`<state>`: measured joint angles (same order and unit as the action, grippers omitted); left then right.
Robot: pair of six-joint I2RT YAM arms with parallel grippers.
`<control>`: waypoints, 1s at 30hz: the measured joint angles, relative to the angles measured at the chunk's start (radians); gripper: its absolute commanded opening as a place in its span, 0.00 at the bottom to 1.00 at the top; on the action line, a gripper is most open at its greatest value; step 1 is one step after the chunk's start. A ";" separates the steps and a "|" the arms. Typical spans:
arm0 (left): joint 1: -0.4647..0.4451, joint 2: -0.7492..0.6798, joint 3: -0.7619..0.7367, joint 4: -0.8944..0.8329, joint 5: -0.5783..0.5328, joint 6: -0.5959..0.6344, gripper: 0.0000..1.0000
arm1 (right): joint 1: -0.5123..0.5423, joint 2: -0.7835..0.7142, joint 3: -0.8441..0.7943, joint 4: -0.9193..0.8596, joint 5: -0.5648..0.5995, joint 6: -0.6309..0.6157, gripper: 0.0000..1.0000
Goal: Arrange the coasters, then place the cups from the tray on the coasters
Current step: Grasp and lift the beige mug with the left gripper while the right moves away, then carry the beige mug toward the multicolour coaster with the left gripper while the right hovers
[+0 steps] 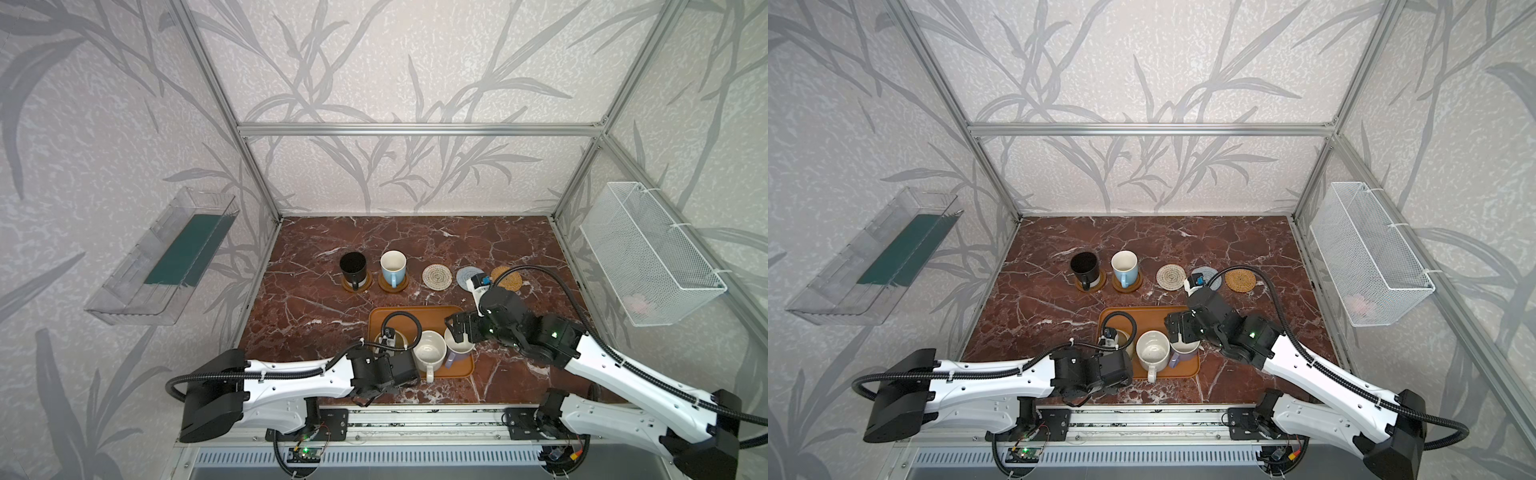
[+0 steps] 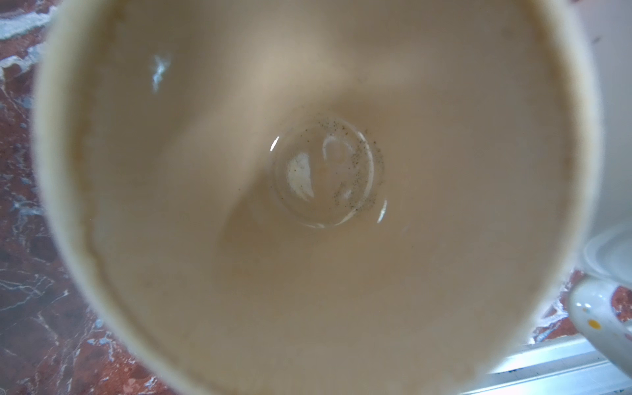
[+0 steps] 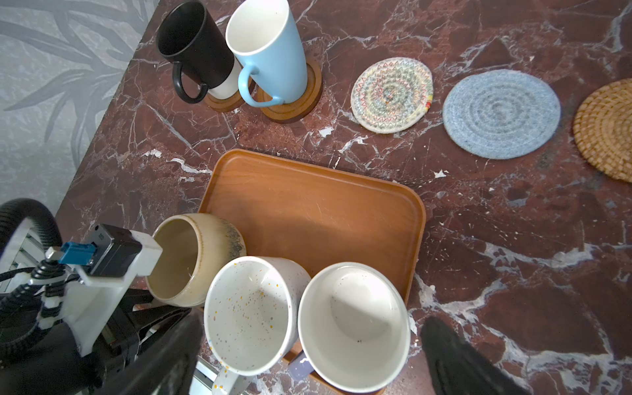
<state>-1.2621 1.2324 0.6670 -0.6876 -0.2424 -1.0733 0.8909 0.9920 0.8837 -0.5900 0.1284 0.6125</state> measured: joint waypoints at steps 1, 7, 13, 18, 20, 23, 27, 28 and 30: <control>0.000 0.000 0.001 0.000 0.000 0.001 0.00 | 0.000 0.000 -0.003 0.003 -0.006 0.000 0.98; 0.000 -0.006 0.016 -0.030 -0.002 0.013 0.00 | 0.000 -0.019 -0.035 0.039 -0.043 -0.011 0.97; 0.000 -0.035 0.045 -0.071 -0.007 0.028 0.00 | 0.000 -0.022 -0.046 0.066 -0.052 -0.021 0.97; 0.000 -0.061 0.047 -0.076 -0.024 0.035 0.00 | 0.000 -0.013 -0.046 0.094 -0.057 -0.034 0.97; 0.000 -0.069 0.048 -0.084 -0.031 0.035 0.00 | 0.000 -0.002 -0.046 0.098 -0.060 -0.040 0.97; 0.000 -0.074 0.058 -0.108 -0.043 0.039 0.00 | 0.000 0.010 -0.046 0.100 -0.064 -0.045 0.97; 0.002 -0.077 0.080 -0.133 -0.055 0.045 0.00 | 0.000 0.004 -0.046 0.122 -0.084 -0.046 0.97; 0.004 -0.079 0.087 -0.140 -0.058 0.049 0.00 | 0.000 -0.001 -0.047 0.132 -0.090 -0.046 0.97; 0.010 -0.087 0.104 -0.162 -0.065 0.053 0.00 | 0.000 -0.016 -0.051 0.149 -0.102 -0.047 0.97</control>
<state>-1.2526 1.1458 0.7708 -0.8497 -0.3077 -1.0206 0.8909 0.9764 0.8326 -0.4412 0.0261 0.5659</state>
